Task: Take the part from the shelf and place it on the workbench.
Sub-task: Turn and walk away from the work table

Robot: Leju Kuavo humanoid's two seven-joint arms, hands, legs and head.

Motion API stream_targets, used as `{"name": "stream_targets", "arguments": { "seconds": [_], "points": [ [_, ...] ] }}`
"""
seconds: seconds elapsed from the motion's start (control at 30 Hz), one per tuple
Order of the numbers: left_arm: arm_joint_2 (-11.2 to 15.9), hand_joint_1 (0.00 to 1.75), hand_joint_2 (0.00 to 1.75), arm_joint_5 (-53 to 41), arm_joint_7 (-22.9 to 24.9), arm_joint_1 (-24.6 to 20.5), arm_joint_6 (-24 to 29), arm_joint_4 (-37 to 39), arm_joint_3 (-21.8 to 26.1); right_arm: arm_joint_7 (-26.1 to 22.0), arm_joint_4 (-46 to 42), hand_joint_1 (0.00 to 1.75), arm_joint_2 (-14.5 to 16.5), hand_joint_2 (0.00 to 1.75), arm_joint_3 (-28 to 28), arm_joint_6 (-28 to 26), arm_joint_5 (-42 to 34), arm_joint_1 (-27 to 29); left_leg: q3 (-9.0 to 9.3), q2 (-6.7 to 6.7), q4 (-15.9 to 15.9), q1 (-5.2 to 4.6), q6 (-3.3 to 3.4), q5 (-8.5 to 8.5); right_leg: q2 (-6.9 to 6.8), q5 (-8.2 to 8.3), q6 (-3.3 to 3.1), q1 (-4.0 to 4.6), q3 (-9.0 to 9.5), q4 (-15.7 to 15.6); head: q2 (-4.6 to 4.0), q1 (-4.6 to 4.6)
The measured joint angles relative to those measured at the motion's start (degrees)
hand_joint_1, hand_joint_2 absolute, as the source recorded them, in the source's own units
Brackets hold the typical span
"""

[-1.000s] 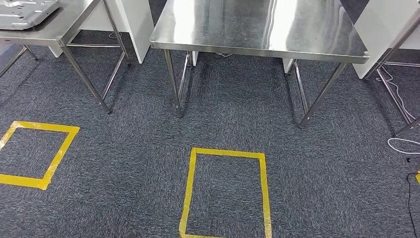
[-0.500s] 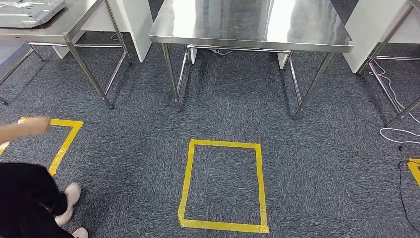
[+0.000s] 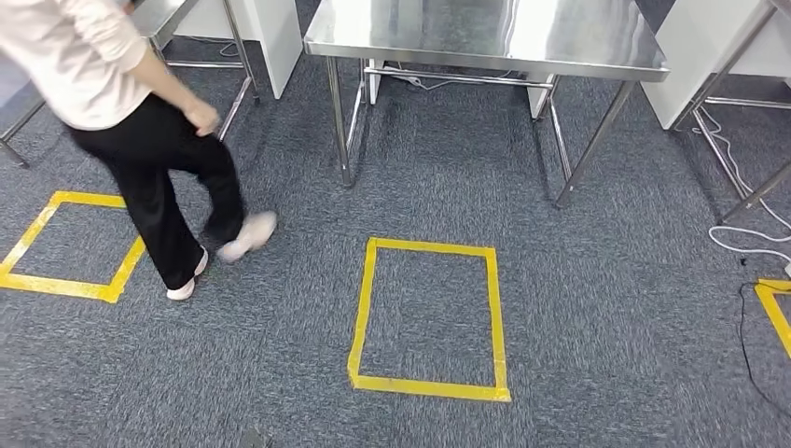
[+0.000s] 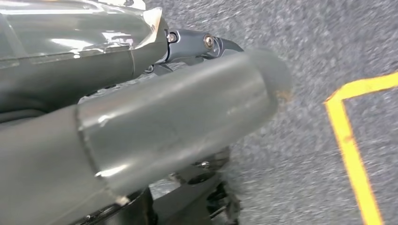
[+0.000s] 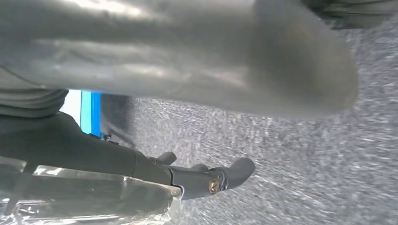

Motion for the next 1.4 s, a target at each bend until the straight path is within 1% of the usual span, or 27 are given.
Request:
{"name": "stream_targets", "arguments": {
  "seconds": [0.03, 0.1, 0.17, 0.2, 0.23, 0.3, 0.33, 0.43, 0.47, 0.5, 0.53, 0.57, 0.63, 0.7, 0.77, 0.83, 0.9, 0.97, 1.0, 1.03, 1.07, 1.13, 1.17, 1.23, 1.3, 1.37, 1.4],
  "points": [
    [0.0, 0.0, 0.0, 0.01, 0.01, 0.0, 0.0, 0.0, 0.0, 0.0, 0.0, 0.0, -0.04, 0.0, 0.01, 0.01, -0.07, -0.07, -1.15, 0.11, 0.05, -0.06, -0.08, 0.88, 0.0, 1.02, 0.64, -0.02, 1.42, 0.39, 0.0, 0.01],
    [-0.01, 0.0, 0.0, 0.02, 0.01, -0.03, 0.01, 0.0, 0.0, 0.0, 0.0, 0.0, -0.12, 0.0, 0.01, 0.03, -0.26, -0.17, -3.14, 0.18, 0.36, -0.06, -0.42, 2.6, -0.01, 3.35, 1.54, -0.11, 7.2, -4.99, 0.0, 0.03],
    [-0.04, 0.0, 0.0, 0.05, 0.01, -0.05, 0.04, -0.01, 0.0, -0.01, -0.01, 0.0, -0.16, 0.0, 0.01, 0.05, -0.39, -0.42, -4.62, 0.14, 0.96, -0.21, -1.03, 4.0, 0.0, 2.44, 1.17, 0.16, 14.48, -15.31, 0.0, 0.02],
    [-0.04, 0.0, 0.0, 0.08, 0.01, -0.06, 0.06, -0.02, 0.0, -0.02, -0.02, 0.0, -0.16, 0.0, 0.02, 0.09, -0.4, -0.56, -5.12, 0.16, 1.15, -0.29, -1.33, 4.62, 0.0, 1.42, 0.72, 0.33, 16.59, -18.95, 0.0, -0.03],
    [-0.04, 0.0, 0.0, 0.08, 0.01, -0.06, 0.08, -0.02, 0.0, -0.03, -0.02, 0.0, -0.15, 0.0, 0.02, 0.16, -0.42, -0.64, -5.45, 0.18, 1.2, -0.34, -1.65, 5.2, -0.01, 0.71, 0.28, 0.57, 17.41, -20.87, 0.0, -0.09],
    [0.02, 0.0, 0.0, 0.09, -0.06, 0.0, 0.1, -0.02, 0.0, -0.13, 0.01, 0.0, -0.01, 0.0, 0.02, 0.44, -0.63, -0.53, -5.97, 0.1, 1.47, -0.15, -2.24, 5.44, -0.17, 1.12, -0.7, 0.05, 16.57, -20.73, 0.0, -0.25],
    [0.05, 0.0, 0.0, 0.09, -0.16, 0.07, 0.14, -0.02, 0.0, -0.24, 0.02, 0.0, 0.05, 0.0, 0.01, 0.65, -0.72, -0.45, -6.37, -0.01, 2.4, 0.03, -2.56, 4.01, -0.32, 1.62, -1.33, -0.19, 16.13, -20.59, 0.0, -0.31],
    [0.11, 0.0, 0.0, 0.09, -0.54, 0.23, 0.25, -0.02, 0.0, -0.81, 0.02, 0.0, 0.17, 0.0, 0.24, 1.73, -0.11, -0.52, -8.44, -0.24, 10.78, 0.54, -3.54, -4.32, -0.99, 3.39, -2.64, -0.16, 14.44, -20.52, 0.0, -0.51],
    [0.13, 0.0, 0.0, 0.09, -0.63, 0.24, 0.25, -0.02, 0.0, -0.97, 0.02, 0.0, 0.23, 0.0, 0.48, 2.29, 0.3, -0.57, -9.03, -0.26, 14.26, 0.67, -3.84, -5.73, -1.29, 3.89, -2.7, -0.05, 13.77, -20.43, 0.0, -0.54],
    [0.14, 0.0, 0.0, 0.08, -0.7, 0.24, 0.26, -0.01, 0.0, -1.09, 0.02, 0.0, 0.31, 0.0, 0.78, 2.86, 0.62, -0.62, -9.14, -0.25, 16.78, 0.83, -4.08, -5.66, -1.66, 4.3, -2.63, 0.03, 13.06, -20.27, 0.0, -0.54],
    [0.14, 0.0, 0.0, 0.07, -0.77, 0.25, 0.26, -0.01, 0.0, -1.15, 0.02, 0.0, 0.4, 0.0, 1.06, 3.38, 0.84, -0.66, -8.47, -0.21, 17.58, 0.98, -4.22, -4.42, -2.1, 4.62, -2.51, 0.08, 12.34, -20.01, 0.0, -0.55],
    [0.14, 0.0, 0.0, 0.06, -0.84, 0.25, 0.27, 0.0, 0.0, -1.17, 0.02, 0.0, 0.51, 0.0, 1.31, 3.77, 0.98, -0.72, -6.78, -0.07, 16.39, 1.11, -4.23, -2.77, -2.58, 4.86, -2.39, 0.09, 11.67, -19.68, 0.0, -0.56],
    [0.13, 0.0, 0.0, 0.05, -0.95, 0.18, 0.32, -0.01, 0.0, -1.18, 0.02, 0.0, 0.73, 0.0, 1.65, 4.14, 1.1, -0.94, -1.16, 1.28, 9.39, 1.08, -3.95, -1.36, -3.51, 5.16, -2.08, 0.21, 10.78, -18.99, 0.0, -0.61],
    [0.15, 0.0, 0.0, 0.01, -1.04, -0.03, 0.44, -0.03, 0.0, -1.18, 0.02, 0.0, 0.96, 0.0, 1.98, 4.37, 1.28, -1.25, 2.76, 2.67, 3.22, 0.65, -3.32, -2.45, -4.46, 5.44, -1.62, 0.44, 10.52, -18.57, 0.0, -0.6],
    [0.19, 0.0, 0.0, -0.13, -1.08, -0.11, 0.56, -0.04, 0.0, -1.17, 0.02, 0.0, 1.14, 0.0, 2.33, 4.57, 1.46, -1.6, 2.99, 2.44, 1.51, 0.27, -2.46, -2.95, -5.48, 5.82, -1.0, 0.55, 10.38, -18.5, 0.0, -0.61],
    [0.16, 0.0, 0.0, -0.31, -1.02, 0.04, 0.6, -0.03, 0.0, -1.12, 0.02, 0.0, 1.22, 0.0, 2.63, 4.86, 1.61, -1.87, 2.63, 1.61, 0.8, 0.44, -1.38, -2.2, -4.94, 5.27, -0.47, 0.53, 9.63, -17.6, 0.0, -0.62],
    [0.02, 0.0, 0.0, -0.43, -0.95, 0.06, 0.62, -0.03, 0.0, -1.03, 0.02, 0.0, 1.25, 0.0, 2.82, 5.21, 1.7, -1.84, 2.06, 0.74, 0.32, 0.61, -0.48, -1.26, -2.5, 2.35, -0.6, 0.36, 7.33, -12.76, 0.0, -0.48],
    [-0.13, 0.0, 0.0, -0.45, -0.91, 0.05, 0.63, -0.04, 0.0, -0.92, 0.02, 0.0, 1.27, 0.0, 2.88, 5.42, 1.73, -1.6, 1.12, -0.35, 0.37, 0.5, -0.21, -0.62, -0.82, -1.15, -0.87, 0.12, 4.12, -5.05, 0.0, -0.38],
    [-0.16, 0.0, 0.0, -0.45, -0.9, 0.11, 0.64, -0.03, 0.0, -0.87, 0.02, 0.0, 1.27, 0.0, 2.9, 5.48, 1.75, -1.49, 0.72, -0.98, 0.42, 0.46, -0.27, -0.32, -0.59, -1.96, -0.7, 0.01, 3.18, -2.55, 0.0, -0.38],
    [-0.18, 0.0, 0.0, -0.45, -0.87, 0.19, 0.65, -0.03, 0.0, -0.84, 0.02, 0.0, 1.27, 0.0, 2.92, 5.5, 1.8, -1.41, 0.37, -1.63, 0.48, 0.46, -0.38, -0.06, -0.47, -1.85, -0.31, -0.09, 3.24, -2.1, 0.0, -0.36],
    [-0.19, 0.0, 0.0, -0.45, -0.86, 0.25, 0.66, -0.02, 0.0, -0.82, 0.02, 0.0, 1.27, 0.0, 2.96, 5.51, 1.84, -1.39, 0.09, -2.29, 0.59, 0.47, -0.54, 0.16, -0.28, -0.86, 0.22, -0.2, 4.51, -4.04, 0.0, -0.33],
    [-0.22, 0.0, 0.0, -0.45, -0.83, 0.28, 0.68, -0.03, 0.0, -0.81, 0.02, 0.0, 1.23, 0.0, 3.07, 5.56, 1.92, -1.42, -0.4, -3.55, 1.05, 0.46, -0.9, 0.43, 1.36, 1.99, 1.1, -0.6, 8.87, -12.13, 0.0, -0.3],
    [-0.24, 0.0, 0.0, -0.45, -0.82, 0.27, 0.69, -0.03, 0.0, -0.81, 0.02, 0.0, 1.22, 0.0, 3.13, 5.59, 1.94, -1.43, -0.72, -4.14, 1.4, 0.36, -1.15, 0.5, 2.29, 2.98, 1.16, -0.71, 10.49, -15.55, 0.0, -0.31],
    [-0.25, 0.0, 0.0, -0.45, -0.79, 0.29, 0.72, -0.03, 0.0, -0.8, 0.02, 0.0, 1.21, 0.0, 3.31, 5.62, 1.98, -1.42, -1.36, -5.08, 1.87, 0.24, -1.77, 0.72, 3.25, 3.49, 0.77, -0.63, 11.42, -18.21, 0.0, -0.34],
    [-0.2, 0.0, 0.0, -0.46, -0.73, 0.47, 0.74, -0.02, 0.0, -0.75, 0.02, 0.0, 1.29, 0.0, 3.51, 5.64, 2.02, -1.43, -1.88, -5.74, 2.08, 0.45, -2.43, 0.98, 2.21, 3.9, 0.12, -0.63, 11.46, -18.17, 0.0, -0.36],
    [-0.15, 0.0, 0.0, -0.49, -0.63, 0.64, 0.77, -0.02, 0.0, -0.7, 0.02, 0.0, 1.4, 0.0, 3.72, 5.73, 2.05, -1.5, -3.06, -4.36, 4.12, 0.63, -2.94, -0.49, 1.08, 4.39, -0.63, -0.92, 11.53, -18.25, 0.0, -0.52],
    [-0.14, 0.0, 0.0, -0.52, -0.59, 0.66, 0.78, -0.02, 0.0, -0.68, 0.02, 0.0, 1.44, 0.0, 3.81, 5.79, 2.07, -1.48, -4.32, -3.19, 6.85, 0.71, -3.17, -2.28, 0.45, 4.55, -0.87, -1.01, 11.4, -18.28, 0.0, -0.63]
  ]
}}
